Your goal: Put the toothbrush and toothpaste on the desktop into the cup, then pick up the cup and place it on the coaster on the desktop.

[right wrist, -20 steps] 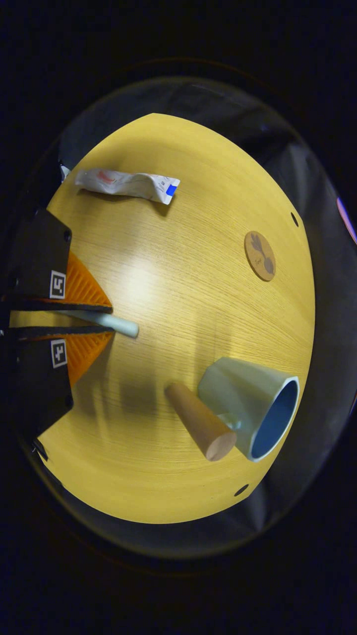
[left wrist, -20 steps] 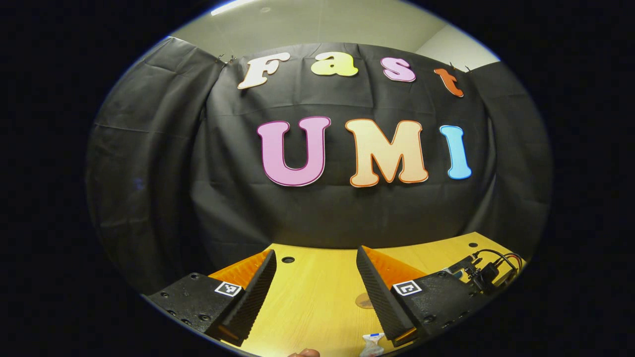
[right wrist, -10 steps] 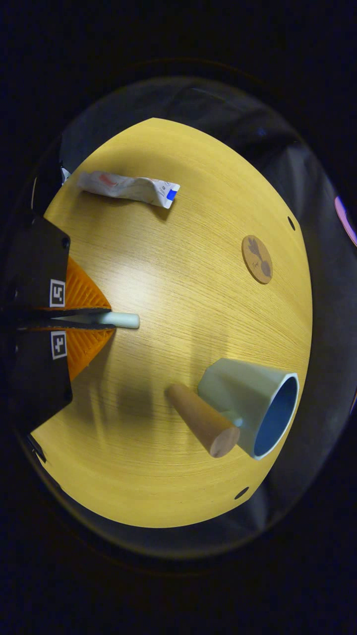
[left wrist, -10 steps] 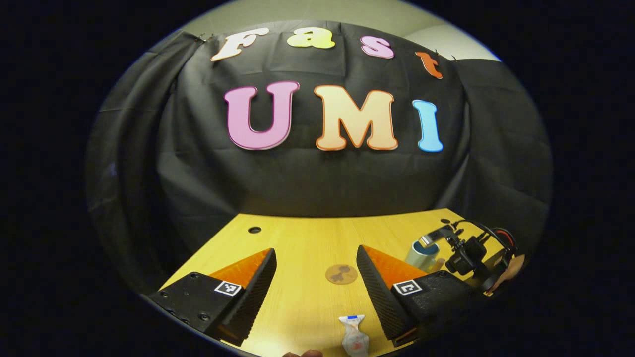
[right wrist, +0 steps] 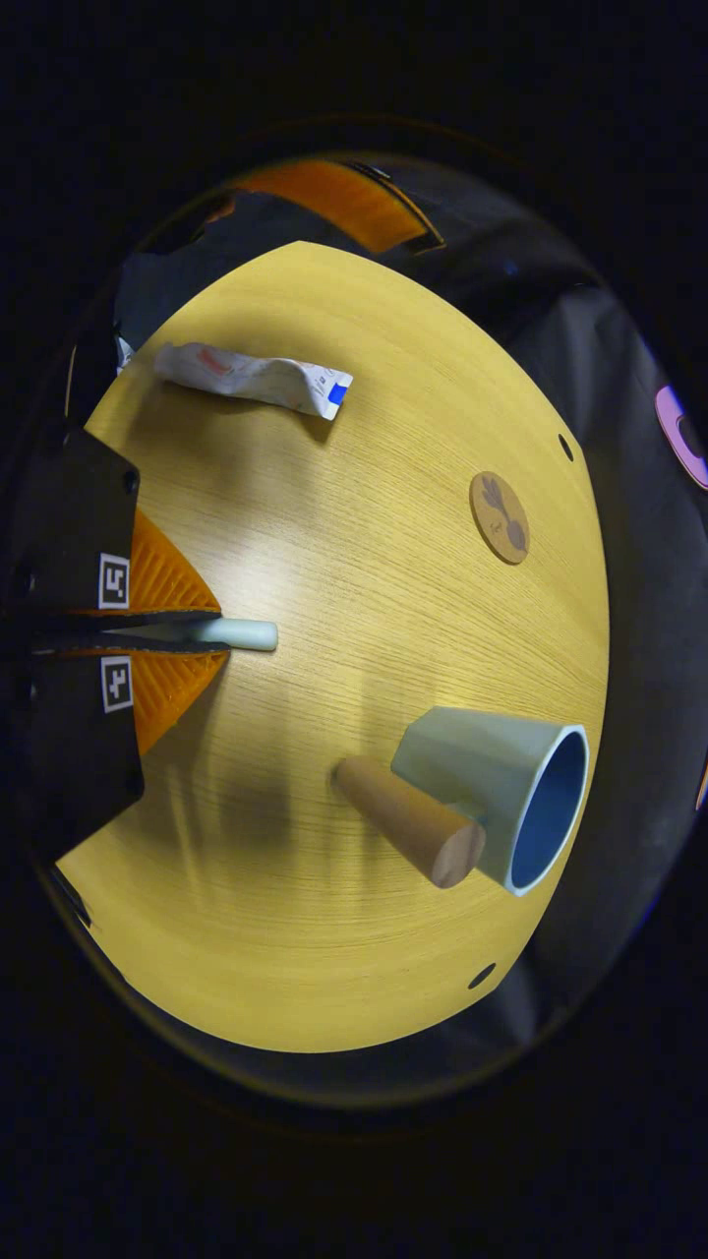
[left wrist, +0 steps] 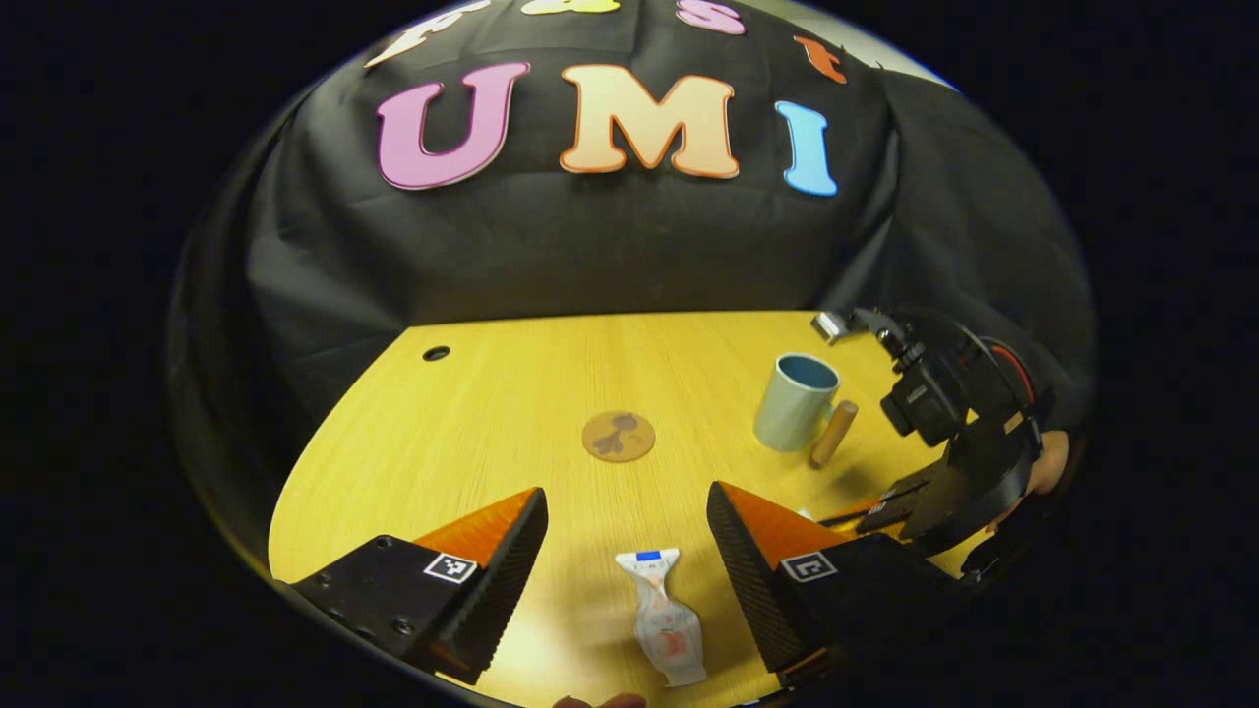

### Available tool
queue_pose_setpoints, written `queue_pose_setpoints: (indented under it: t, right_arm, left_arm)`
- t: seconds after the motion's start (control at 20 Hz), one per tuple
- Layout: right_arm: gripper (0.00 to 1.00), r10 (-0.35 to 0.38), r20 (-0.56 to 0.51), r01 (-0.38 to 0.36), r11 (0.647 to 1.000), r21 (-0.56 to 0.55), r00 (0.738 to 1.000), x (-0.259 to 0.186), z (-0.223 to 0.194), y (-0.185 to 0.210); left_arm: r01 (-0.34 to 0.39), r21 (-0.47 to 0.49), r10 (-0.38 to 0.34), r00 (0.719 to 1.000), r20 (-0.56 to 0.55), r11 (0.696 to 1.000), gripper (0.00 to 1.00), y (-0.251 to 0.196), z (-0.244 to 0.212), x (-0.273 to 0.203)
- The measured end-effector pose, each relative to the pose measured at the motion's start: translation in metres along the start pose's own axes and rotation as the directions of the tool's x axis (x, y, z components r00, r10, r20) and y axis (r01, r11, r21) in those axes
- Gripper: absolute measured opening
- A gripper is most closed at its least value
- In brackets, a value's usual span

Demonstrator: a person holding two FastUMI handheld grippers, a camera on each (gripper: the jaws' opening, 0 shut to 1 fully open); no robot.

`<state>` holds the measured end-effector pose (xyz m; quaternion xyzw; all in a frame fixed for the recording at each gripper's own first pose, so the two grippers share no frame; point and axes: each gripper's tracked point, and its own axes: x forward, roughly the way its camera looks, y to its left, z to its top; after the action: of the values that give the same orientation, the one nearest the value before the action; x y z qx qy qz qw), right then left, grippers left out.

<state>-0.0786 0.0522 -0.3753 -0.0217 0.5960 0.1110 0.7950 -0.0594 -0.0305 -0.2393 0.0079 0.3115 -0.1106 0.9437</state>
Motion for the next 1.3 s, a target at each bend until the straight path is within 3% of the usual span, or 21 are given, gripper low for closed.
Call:
queue_pose_setpoints:
  t: [0.2, 0.65, 1.2, 1.3]
  right_arm:
    - [0.04, 0.003, 0.009, -0.003, 1.000, -0.007, 1.000, 0.000, 0.000, 0.000]
    - [0.04, 0.013, 0.016, -0.013, 1.000, -0.017, 1.000, 0.001, 0.001, 0.000]
    - [0.03, 0.027, 0.023, -0.026, 0.999, -0.019, 0.999, 0.001, 0.001, 0.001]
    - [0.04, 0.030, 0.023, -0.029, 0.999, -0.019, 0.999, 0.001, 0.001, 0.001]
  left_arm:
    - [0.005, -0.013, -0.006, 0.991, -0.130, 1.000, 0.96, -0.003, -0.036, 0.014]
    - [-0.011, -0.063, -0.012, 0.936, -0.352, 0.998, 0.96, -0.005, -0.098, 0.031]
    - [-0.049, -0.028, 0.033, 0.904, -0.427, 0.998, 0.93, -0.002, -0.111, 0.042]
    - [-0.060, -0.040, 0.038, 0.908, -0.416, 0.997, 0.79, -0.002, -0.108, 0.045]
